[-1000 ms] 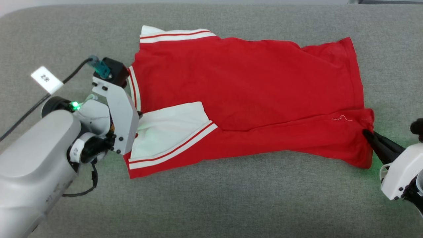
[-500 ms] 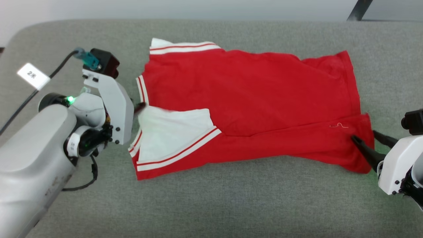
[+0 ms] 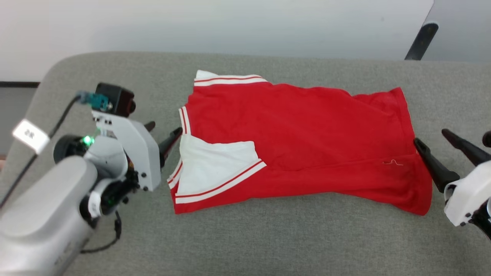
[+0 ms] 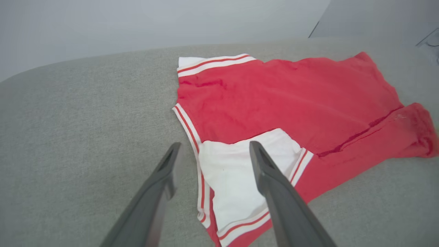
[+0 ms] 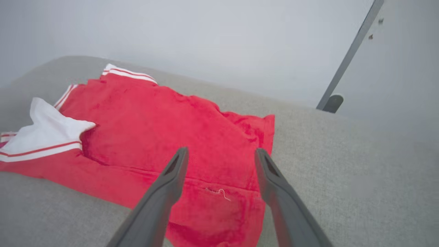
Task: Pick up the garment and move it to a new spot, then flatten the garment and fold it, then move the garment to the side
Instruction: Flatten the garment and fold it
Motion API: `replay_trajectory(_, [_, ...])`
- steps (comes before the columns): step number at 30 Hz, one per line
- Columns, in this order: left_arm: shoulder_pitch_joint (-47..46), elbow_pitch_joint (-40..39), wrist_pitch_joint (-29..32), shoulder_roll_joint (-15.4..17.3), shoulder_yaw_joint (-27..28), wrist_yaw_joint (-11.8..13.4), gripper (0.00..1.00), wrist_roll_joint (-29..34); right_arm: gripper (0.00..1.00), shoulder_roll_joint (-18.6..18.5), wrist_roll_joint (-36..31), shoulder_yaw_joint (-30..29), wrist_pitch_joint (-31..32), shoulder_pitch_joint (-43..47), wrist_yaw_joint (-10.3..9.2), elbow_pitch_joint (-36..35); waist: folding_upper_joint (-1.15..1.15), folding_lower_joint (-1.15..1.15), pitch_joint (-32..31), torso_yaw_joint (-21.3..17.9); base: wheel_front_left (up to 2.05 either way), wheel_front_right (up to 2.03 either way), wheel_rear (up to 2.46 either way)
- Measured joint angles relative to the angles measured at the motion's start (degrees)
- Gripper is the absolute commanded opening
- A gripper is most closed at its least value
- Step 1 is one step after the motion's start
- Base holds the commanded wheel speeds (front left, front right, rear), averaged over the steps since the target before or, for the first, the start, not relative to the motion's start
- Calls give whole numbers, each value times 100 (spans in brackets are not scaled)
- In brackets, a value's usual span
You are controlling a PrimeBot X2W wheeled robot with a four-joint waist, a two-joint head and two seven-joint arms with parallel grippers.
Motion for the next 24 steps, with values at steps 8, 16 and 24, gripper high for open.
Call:
replay_trajectory(8, [790, -801, -313, 281, 237, 559, 100, -234, 100, 241, -799, -455, -1115, 647, 1, -654, 0, 0, -237, 58, 0, 0, 0])
replay_trajectory(16, [1222, -1190, 426, 665, 432, 1248, 100, -912, 100, 865, -1131, -955, -1080, 1220, 0, -1383, 0, 0, -201, -183, 0, 0, 0])
replay_trajectory(24, [991, -1024, 1567, 773, 393, 1660, 100, -1445, 100, 1123, -1209, -1218, -814, 1245, 1, -1860, 0, 0, 28, -524, 0, 0, 0])
